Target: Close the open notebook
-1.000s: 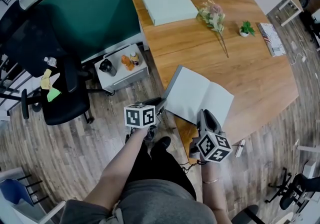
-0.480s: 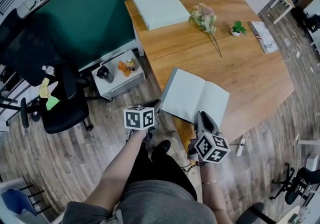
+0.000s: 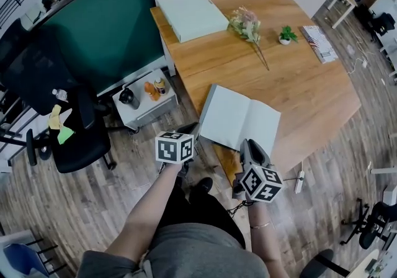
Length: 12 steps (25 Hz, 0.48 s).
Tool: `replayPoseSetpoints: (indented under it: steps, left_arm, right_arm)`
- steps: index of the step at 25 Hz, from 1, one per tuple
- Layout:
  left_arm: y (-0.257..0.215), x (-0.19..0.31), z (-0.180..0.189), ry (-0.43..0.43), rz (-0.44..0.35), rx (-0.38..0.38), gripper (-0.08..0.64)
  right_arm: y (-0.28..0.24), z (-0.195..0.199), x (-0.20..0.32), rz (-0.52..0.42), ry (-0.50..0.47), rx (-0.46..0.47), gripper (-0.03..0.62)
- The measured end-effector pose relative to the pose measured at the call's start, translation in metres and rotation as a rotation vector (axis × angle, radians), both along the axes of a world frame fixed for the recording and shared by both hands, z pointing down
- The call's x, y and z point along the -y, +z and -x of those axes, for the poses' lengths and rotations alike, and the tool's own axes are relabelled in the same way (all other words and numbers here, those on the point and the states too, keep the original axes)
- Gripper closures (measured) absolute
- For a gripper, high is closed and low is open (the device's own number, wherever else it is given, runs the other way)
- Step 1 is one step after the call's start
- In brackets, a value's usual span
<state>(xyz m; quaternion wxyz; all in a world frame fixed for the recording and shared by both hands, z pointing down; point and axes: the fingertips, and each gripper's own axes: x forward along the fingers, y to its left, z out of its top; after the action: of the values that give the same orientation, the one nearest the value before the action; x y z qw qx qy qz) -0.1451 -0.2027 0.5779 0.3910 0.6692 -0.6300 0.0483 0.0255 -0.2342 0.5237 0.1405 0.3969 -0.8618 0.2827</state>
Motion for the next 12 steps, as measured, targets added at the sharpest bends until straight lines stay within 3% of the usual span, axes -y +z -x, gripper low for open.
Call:
replayPoseSetpoints:
  steps: [12]
  left_arm:
    - [-0.041,0.004,-0.013,0.075,-0.067,0.051,0.531]
  right_arm:
    - [-0.002,-0.025,-0.004,-0.024,0.082,-0.019,0.516]
